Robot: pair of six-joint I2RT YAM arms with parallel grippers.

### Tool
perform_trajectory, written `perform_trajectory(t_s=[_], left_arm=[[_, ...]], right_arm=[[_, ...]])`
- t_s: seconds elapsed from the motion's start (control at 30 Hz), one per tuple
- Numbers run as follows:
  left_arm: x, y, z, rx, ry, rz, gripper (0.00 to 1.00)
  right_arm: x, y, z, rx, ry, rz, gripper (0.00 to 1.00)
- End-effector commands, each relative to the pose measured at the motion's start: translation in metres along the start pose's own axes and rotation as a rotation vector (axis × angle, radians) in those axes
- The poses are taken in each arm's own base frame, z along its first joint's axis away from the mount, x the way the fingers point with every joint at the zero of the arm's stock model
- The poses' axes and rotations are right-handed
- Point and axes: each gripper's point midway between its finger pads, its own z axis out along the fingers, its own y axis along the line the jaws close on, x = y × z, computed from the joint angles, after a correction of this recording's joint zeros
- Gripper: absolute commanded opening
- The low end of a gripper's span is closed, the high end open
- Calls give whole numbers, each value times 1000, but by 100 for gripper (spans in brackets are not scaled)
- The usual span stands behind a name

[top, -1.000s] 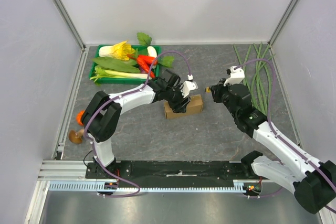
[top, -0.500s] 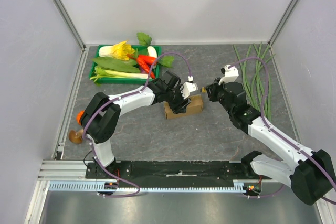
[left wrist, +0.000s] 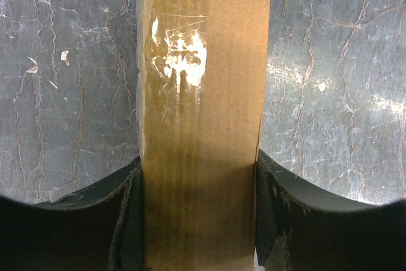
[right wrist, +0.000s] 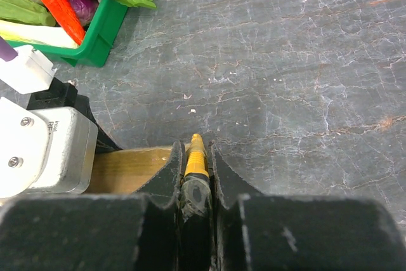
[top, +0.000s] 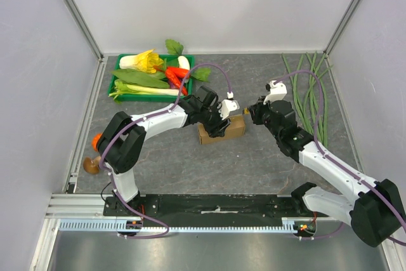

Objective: Unpack the express box

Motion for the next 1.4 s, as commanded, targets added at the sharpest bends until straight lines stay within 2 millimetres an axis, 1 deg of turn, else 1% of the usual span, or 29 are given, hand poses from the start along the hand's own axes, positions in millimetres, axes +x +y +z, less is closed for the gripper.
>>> perform_trajectory(t_s=[0.0,0.27,0.5,0.73,0.9,0.97,1.1,1.23,1.3,1.37], left_arm=[[62,-9,6,12,199,-23,42],[64,-9,6,12,203,-24,42],[64,-10,6,15,204,-22,42],[64,-9,7,14,205,-33,41],[63,-6,10,-2,210,-59,41],[65,-5,12,-3,219,-69,41],[68,1,14,-31,233,-110,41],[71,11,15,-52,239,-155,41],[72,13,15,-50,243,-172,40],[70,14,15,-48,239,-179,40]], right_arm=[[-1,2,1,-13,-12,-8,0],[5,3,4,-17,-1,-7,0],[15,1,6,-20,19,-3,0],[24,6,6,-41,39,45,0],[41,2,4,-23,87,92,0],[47,4,2,-37,111,104,0],[71,0,-4,-30,183,132,0],[77,-6,-13,-12,204,109,0],[80,-6,-16,-18,218,97,0],[80,-7,-18,-18,216,92,0]])
